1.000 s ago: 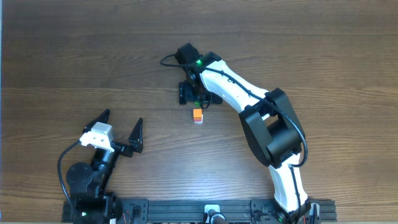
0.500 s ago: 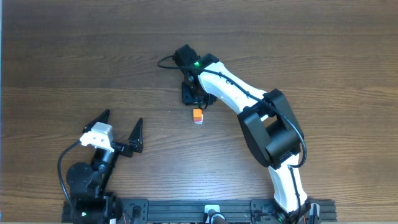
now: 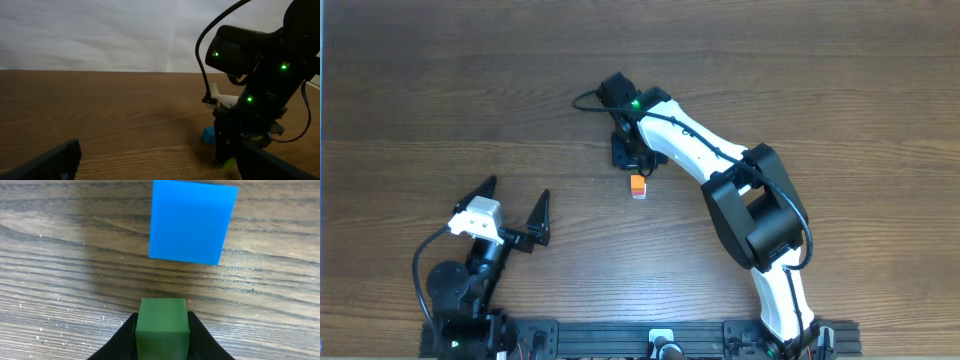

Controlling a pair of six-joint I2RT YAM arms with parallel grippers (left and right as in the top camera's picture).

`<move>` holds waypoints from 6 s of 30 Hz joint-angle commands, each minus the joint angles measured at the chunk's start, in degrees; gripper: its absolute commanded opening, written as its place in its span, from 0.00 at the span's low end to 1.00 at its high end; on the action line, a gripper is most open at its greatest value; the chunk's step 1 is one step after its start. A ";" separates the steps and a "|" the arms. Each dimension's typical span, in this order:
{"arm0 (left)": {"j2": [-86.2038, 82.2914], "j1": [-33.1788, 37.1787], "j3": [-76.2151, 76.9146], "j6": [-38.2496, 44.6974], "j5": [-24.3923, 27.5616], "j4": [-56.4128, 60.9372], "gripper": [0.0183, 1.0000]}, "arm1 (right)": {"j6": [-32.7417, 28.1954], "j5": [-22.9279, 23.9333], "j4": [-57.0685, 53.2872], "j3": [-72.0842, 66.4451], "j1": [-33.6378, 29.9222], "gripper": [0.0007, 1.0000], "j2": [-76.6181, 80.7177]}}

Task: Stack Cubes

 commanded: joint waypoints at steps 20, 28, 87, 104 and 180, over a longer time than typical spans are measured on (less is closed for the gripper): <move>-0.42 0.26 -0.33 0.85 0.55 0.09 1.00 | -0.02 2.60 -1.92 1.40 -0.04 0.01 -4.11; -0.42 0.26 -0.33 0.85 0.55 0.09 1.00 | 0.17 5.18 -3.58 1.60 0.28 0.01 -11.13; -0.42 0.26 -0.33 0.85 0.55 0.09 1.00 | 6.99 7.02 -8.41 -5.88 6.69 0.01 -17.18; -0.42 0.26 -0.33 0.83 0.55 0.09 1.00 | 7.02 6.99 -8.07 -6.16 6.69 0.01 -16.04; -0.42 0.26 -0.33 0.85 0.55 0.09 1.00 | 6.99 5.55 -7.06 -7.67 6.69 0.12 -16.02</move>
